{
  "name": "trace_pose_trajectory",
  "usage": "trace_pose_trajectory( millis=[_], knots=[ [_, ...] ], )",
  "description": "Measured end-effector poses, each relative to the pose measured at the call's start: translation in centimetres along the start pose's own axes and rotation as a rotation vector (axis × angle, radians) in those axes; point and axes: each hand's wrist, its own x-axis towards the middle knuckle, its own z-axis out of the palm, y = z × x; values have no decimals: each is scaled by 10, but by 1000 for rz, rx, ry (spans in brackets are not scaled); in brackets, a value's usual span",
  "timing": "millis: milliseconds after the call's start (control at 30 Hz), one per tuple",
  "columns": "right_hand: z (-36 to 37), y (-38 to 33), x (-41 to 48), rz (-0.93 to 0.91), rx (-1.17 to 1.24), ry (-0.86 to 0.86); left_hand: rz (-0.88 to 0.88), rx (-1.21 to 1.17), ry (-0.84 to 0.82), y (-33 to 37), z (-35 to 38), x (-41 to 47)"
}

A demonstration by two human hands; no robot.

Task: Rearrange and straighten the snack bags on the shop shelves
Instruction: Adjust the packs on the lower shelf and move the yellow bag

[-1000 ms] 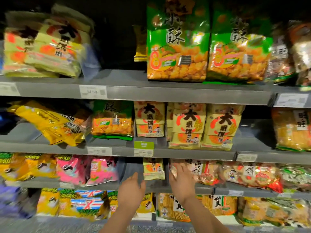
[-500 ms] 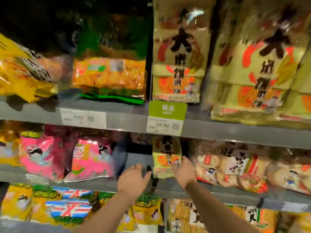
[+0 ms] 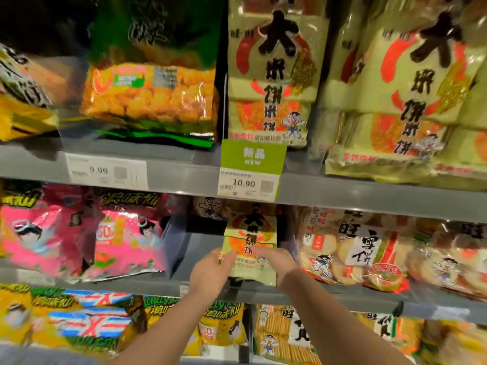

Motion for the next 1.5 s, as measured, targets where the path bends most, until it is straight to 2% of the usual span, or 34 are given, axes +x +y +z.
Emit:
trace_pose_trajectory(
  millis=[167, 333, 533, 800, 1000, 1100, 1233, 1500],
  knots=[
    [-1, -25, -67, 49, 64, -39, -13, -106, -59, 15, -30, -45],
    [-12, -43, -149, 40, 167, -179, -120, -380, -38, 26, -64, -100],
    [-15, -60, -216, 78, 155, -198, -216, -385, 31, 49, -113, -156],
    [-23, -66, -293, 98, 100, -217, -217, -425, 170, 82, -142, -231],
    [-50, -60, -364, 34, 136, -355, -225, -478, 243, 91, -151, -293],
    [-57, -65, -384, -54, 127, -377, -223, -479, 288, 96, -161, -310],
    [-63, -92, -389, -202, 113, -349, -205, -420, 293, 110, -178, -313],
    [-51, -158, -357, -360, 171, -190, -22, -324, 241, 133, -212, -267]
  ],
)
